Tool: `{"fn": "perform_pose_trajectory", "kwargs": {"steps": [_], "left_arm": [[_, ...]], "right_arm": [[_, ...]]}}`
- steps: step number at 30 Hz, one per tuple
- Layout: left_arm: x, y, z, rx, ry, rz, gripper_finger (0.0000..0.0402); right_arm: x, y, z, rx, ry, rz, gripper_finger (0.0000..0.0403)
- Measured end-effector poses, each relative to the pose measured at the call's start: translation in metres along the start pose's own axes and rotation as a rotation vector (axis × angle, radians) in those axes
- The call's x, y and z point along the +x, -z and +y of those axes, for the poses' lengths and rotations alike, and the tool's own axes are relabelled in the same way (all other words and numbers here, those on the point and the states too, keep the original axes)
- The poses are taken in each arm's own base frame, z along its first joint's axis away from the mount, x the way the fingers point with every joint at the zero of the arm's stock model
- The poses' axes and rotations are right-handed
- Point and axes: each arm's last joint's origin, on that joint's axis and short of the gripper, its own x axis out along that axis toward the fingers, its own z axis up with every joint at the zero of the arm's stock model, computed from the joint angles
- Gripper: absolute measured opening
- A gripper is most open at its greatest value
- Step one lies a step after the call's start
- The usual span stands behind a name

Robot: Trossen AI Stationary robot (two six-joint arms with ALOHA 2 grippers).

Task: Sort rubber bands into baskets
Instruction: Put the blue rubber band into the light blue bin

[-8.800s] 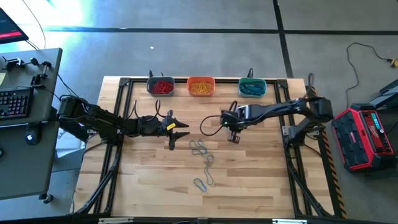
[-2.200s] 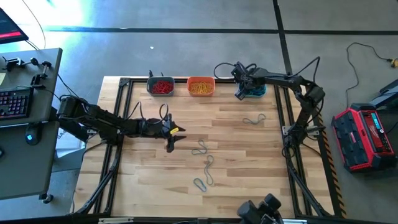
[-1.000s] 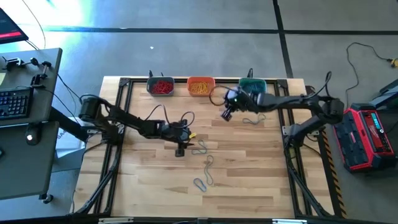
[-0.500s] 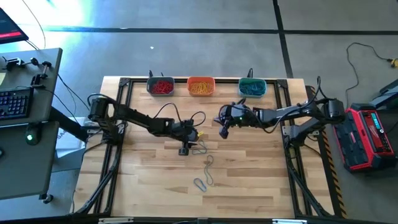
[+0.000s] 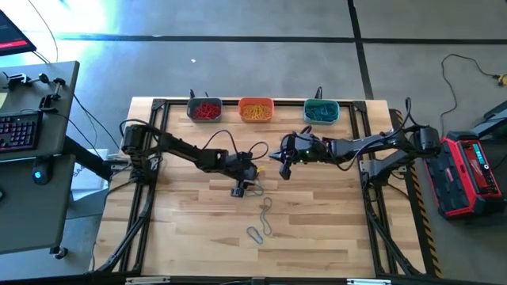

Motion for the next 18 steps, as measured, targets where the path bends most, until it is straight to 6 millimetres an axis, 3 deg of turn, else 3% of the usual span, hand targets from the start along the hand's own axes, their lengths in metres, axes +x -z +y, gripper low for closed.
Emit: {"fn": "perform_pose_trajectory", "kwargs": {"steps": [5,14,18], "left_arm": [[0.001,0.002,0.002,-0.008,0.027,0.003,0.0151],[0.009,0.007,0.007,-0.036,0.087,-0.017,0.002],[-0.001,0.003,0.01,-0.028,0.041,-0.014,0.0005]], "right_arm": [[0.0,0.0,0.0,0.0,-0.005,0.001,0.0001],[-0.001,0.003,0.012,-0.067,-0.043,0.008,0.0001],[-0.004,0.004,0.022,-0.09,0.006,-0.006,0.0001]]}}
